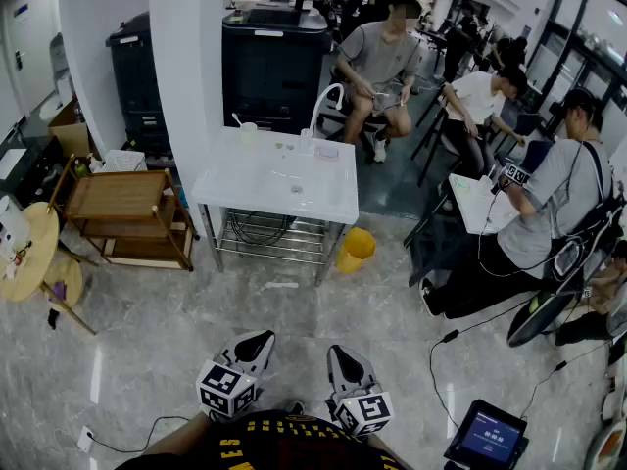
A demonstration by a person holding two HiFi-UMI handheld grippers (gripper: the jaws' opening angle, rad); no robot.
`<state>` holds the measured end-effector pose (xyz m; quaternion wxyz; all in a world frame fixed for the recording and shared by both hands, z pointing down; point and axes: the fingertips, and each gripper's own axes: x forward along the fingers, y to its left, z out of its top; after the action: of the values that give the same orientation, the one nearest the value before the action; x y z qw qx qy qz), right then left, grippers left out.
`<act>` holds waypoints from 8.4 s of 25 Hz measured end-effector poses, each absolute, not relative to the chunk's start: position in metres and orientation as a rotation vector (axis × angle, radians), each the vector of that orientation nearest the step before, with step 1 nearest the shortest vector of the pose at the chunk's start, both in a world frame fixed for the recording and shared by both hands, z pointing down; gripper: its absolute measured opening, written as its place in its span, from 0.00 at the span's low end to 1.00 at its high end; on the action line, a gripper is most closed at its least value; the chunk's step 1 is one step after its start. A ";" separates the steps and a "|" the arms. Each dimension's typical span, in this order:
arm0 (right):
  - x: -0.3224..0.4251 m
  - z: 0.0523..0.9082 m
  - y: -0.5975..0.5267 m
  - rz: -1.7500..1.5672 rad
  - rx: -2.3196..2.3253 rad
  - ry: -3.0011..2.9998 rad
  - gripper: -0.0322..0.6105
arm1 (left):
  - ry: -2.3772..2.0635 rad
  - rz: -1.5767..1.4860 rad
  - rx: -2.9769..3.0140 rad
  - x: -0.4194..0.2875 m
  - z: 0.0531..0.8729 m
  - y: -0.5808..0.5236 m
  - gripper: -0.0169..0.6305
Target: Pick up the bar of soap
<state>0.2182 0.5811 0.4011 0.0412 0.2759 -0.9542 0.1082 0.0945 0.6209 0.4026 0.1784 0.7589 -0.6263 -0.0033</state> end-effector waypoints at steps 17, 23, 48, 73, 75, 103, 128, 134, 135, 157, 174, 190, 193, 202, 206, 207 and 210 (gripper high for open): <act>0.260 0.416 0.558 0.259 0.798 -2.912 0.08 | -1.805 -0.018 2.124 0.143 0.405 0.604 0.05; 0.237 0.418 0.528 0.322 0.791 -2.895 0.08 | -1.829 -0.017 2.070 0.118 0.411 0.584 0.05; 0.037 0.407 0.308 0.412 1.028 -2.799 0.08 | -1.727 -0.025 2.149 -0.113 0.402 0.353 0.05; 0.035 0.425 0.063 0.523 0.872 -2.852 0.08 | -1.815 0.073 2.081 -0.093 0.402 0.117 0.05; 0.040 0.425 0.047 0.528 0.872 -2.853 0.08 | -1.823 0.084 2.088 -0.090 0.398 0.101 0.05; -0.009 0.435 -0.083 0.515 0.960 -2.773 0.08 | -1.536 0.760 2.459 -0.115 0.452 -0.121 0.23; 0.004 0.478 -0.156 0.715 1.228 -2.626 0.08 | -0.676 2.070 2.161 -0.147 0.640 -0.263 0.46; 0.017 0.485 -0.153 0.751 1.272 -2.585 0.08 | -0.658 2.061 2.095 -0.156 0.656 -0.264 0.46; 0.019 0.486 -0.152 0.757 1.276 -2.579 0.08 | -0.664 2.053 2.094 -0.156 0.657 -0.265 0.46; 0.062 0.505 -0.123 0.802 1.319 -2.514 0.08 | -0.994 1.878 2.163 -0.151 0.652 -0.295 0.44; 0.064 0.481 -0.108 0.730 1.198 -2.612 0.08 | -1.227 1.485 2.321 -0.102 0.561 -0.240 0.44; 0.054 0.449 -0.072 0.595 1.078 -2.692 0.08 | -1.333 0.934 2.442 -0.057 0.465 -0.139 0.44; 0.055 0.446 -0.062 0.574 1.077 -2.675 0.08 | -1.324 0.830 2.450 -0.046 0.453 -0.117 0.44; 0.054 0.430 -0.065 0.558 1.092 -2.711 0.08 | -1.383 0.677 2.511 -0.032 0.406 -0.083 0.44; 0.051 0.418 -0.068 0.550 1.101 -2.729 0.08 | -1.396 0.651 2.548 -0.033 0.384 -0.071 0.44; 0.050 0.414 -0.069 0.544 1.104 -2.736 0.08 | -1.402 0.647 2.561 -0.033 0.378 -0.069 0.44; 0.043 0.398 -0.076 0.504 1.108 -2.784 0.08 | -1.452 0.623 2.606 -0.034 0.359 -0.066 0.43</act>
<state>0.0428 -0.0765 0.3980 0.0516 0.3642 -0.9150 0.1656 -0.0338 -0.0660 0.3589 0.0470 0.8543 -0.4758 0.2041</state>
